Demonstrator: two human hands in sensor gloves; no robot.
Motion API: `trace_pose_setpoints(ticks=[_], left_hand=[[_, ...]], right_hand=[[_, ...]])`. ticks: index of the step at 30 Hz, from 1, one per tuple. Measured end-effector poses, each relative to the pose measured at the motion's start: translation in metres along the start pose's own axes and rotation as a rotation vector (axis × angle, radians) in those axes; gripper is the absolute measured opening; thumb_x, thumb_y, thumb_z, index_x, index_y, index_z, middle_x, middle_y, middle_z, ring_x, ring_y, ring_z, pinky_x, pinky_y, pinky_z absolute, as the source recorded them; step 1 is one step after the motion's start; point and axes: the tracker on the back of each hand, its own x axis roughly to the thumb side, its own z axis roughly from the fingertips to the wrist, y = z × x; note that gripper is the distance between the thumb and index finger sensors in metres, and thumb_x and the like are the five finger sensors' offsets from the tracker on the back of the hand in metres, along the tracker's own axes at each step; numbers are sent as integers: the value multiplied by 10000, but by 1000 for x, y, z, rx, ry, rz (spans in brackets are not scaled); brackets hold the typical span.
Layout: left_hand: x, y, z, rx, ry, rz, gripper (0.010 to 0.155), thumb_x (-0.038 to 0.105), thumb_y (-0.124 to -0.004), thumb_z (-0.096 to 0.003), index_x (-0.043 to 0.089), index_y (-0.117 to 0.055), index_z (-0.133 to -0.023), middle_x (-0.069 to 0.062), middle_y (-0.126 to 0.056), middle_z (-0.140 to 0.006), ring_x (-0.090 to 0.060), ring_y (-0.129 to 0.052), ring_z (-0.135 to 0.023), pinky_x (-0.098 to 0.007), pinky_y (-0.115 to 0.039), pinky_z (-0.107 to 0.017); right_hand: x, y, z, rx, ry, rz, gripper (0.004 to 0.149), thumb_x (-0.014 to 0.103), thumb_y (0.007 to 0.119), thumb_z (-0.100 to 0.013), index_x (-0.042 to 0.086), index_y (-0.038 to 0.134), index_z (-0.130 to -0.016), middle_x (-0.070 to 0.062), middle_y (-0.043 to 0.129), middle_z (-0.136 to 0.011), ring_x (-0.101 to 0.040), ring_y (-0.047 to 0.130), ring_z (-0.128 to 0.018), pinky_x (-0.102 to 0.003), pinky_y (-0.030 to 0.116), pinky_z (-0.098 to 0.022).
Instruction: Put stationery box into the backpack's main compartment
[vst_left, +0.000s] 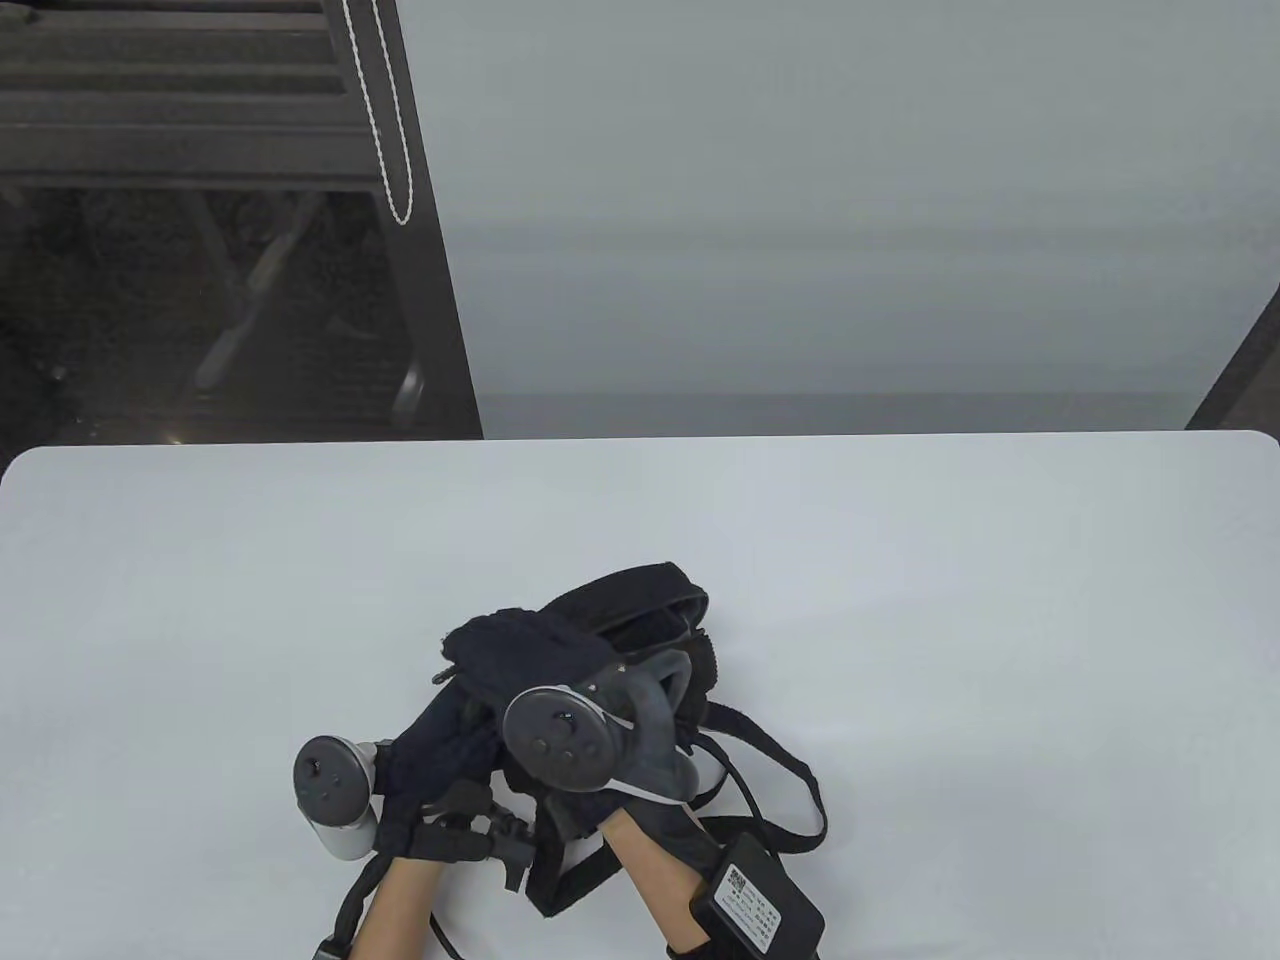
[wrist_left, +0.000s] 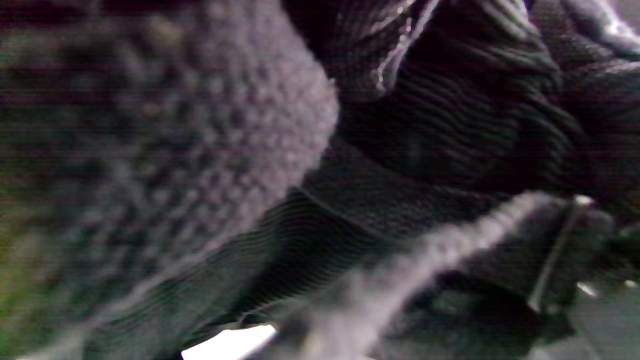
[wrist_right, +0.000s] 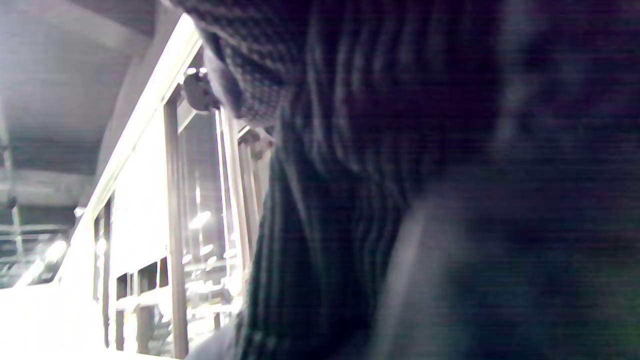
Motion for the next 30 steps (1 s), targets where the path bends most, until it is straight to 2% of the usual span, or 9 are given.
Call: trace_pose_setpoints(ticks=[18,30], left_hand=[[-3,1,0,-6,-12,58,452,295,-783,-550,318,-774,-1001,-83,-867,-928,-438,-870,-881,-655,-673,-656],[-1,5,-1,13,-39,180,451,297,-766,-547,325,-779,-997,-87,-874,-917,-439,-898,-856,-649,-707,-642]], right_hand=[[-79,-45,1,-166,219,-206,364,304,883,-460,256,894,-821,-26,1021,-761,-229,1026,-658,-385,863,-502],[-143,-57,22,-184,380,-290,371,306,858,-479,247,866,-845,-30,1001,-780,-235,1015,-662,-391,854,-506]])
